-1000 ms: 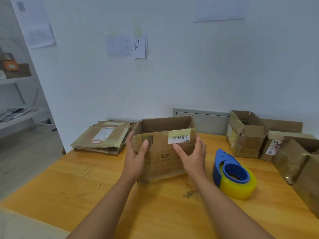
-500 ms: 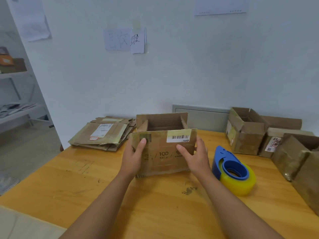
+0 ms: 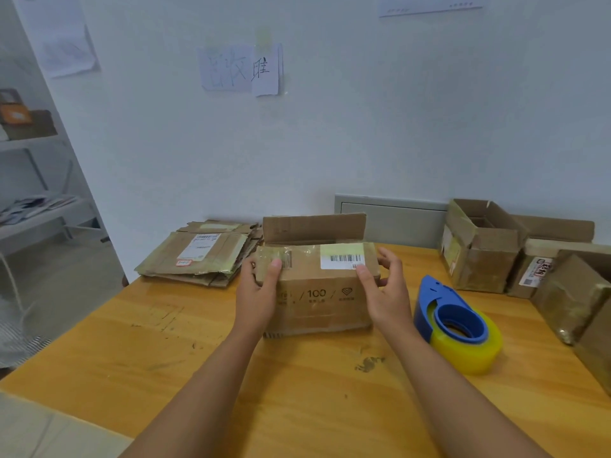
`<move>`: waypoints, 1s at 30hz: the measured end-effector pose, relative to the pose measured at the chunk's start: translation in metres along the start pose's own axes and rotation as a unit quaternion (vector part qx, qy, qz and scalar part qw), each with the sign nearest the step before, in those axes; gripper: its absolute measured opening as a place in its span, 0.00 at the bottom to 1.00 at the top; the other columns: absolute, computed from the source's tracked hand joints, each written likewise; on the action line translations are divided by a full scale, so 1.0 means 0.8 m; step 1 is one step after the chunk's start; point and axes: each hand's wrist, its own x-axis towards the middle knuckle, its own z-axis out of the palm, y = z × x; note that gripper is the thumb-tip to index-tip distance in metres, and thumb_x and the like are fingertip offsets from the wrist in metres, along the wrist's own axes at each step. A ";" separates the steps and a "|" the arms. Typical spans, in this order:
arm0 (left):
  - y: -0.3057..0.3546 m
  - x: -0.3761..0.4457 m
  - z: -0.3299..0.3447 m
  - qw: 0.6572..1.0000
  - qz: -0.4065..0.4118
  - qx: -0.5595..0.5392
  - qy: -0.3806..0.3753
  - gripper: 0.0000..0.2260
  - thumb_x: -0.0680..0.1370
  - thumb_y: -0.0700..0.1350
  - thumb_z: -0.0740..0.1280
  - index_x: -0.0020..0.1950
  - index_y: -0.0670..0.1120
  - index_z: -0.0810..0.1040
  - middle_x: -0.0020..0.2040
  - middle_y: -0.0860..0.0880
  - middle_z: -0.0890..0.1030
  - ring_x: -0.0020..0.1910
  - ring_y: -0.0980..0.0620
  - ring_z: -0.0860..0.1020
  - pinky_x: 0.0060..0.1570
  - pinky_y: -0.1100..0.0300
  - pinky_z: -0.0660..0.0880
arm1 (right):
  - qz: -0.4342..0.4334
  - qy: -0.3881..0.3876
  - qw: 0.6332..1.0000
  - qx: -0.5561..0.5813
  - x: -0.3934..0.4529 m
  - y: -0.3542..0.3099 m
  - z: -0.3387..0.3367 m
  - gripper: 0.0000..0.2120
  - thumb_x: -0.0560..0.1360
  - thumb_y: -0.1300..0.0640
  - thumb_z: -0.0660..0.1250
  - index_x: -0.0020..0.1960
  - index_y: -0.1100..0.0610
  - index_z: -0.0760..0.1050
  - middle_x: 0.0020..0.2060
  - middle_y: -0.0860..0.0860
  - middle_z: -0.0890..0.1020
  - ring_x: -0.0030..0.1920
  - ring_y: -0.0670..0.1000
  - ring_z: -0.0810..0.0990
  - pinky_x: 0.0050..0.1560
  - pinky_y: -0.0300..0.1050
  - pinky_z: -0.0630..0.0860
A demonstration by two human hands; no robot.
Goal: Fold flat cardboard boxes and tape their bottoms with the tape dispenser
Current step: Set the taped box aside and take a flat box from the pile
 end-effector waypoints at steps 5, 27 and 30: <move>-0.005 0.004 0.002 0.999 0.032 -0.007 -0.008 0.23 0.79 0.55 0.66 0.71 0.68 0.61 0.63 0.68 0.68 0.57 0.81 0.66 0.49 0.70 0.67 | 0.010 0.000 1.000 -0.011 0.003 0.004 0.001 0.28 0.79 0.42 0.64 0.75 0.37 0.56 0.63 0.41 0.70 0.64 0.53 0.73 0.57 0.58 0.80; -0.015 0.014 -0.016 0.951 0.190 0.235 -0.061 0.23 0.75 0.67 0.60 0.64 0.57 0.78 0.76 0.55 0.65 0.72 0.55 0.65 0.65 0.47 0.72 | -0.179 -0.078 0.948 -0.253 -0.001 0.007 -0.008 0.31 0.77 0.33 0.54 0.75 0.45 0.66 0.76 0.44 0.60 0.74 0.47 0.56 0.62 0.47 0.67; -0.005 0.024 -0.019 0.936 0.188 0.281 -0.096 0.25 0.75 0.70 0.60 0.67 0.59 0.75 0.78 0.57 0.60 0.75 0.53 0.61 0.67 0.43 0.70 | -0.174 -0.060 0.947 -0.265 -0.003 0.006 -0.006 0.33 0.75 0.32 0.53 0.74 0.48 0.69 0.74 0.46 0.65 0.73 0.50 0.60 0.61 0.48 0.69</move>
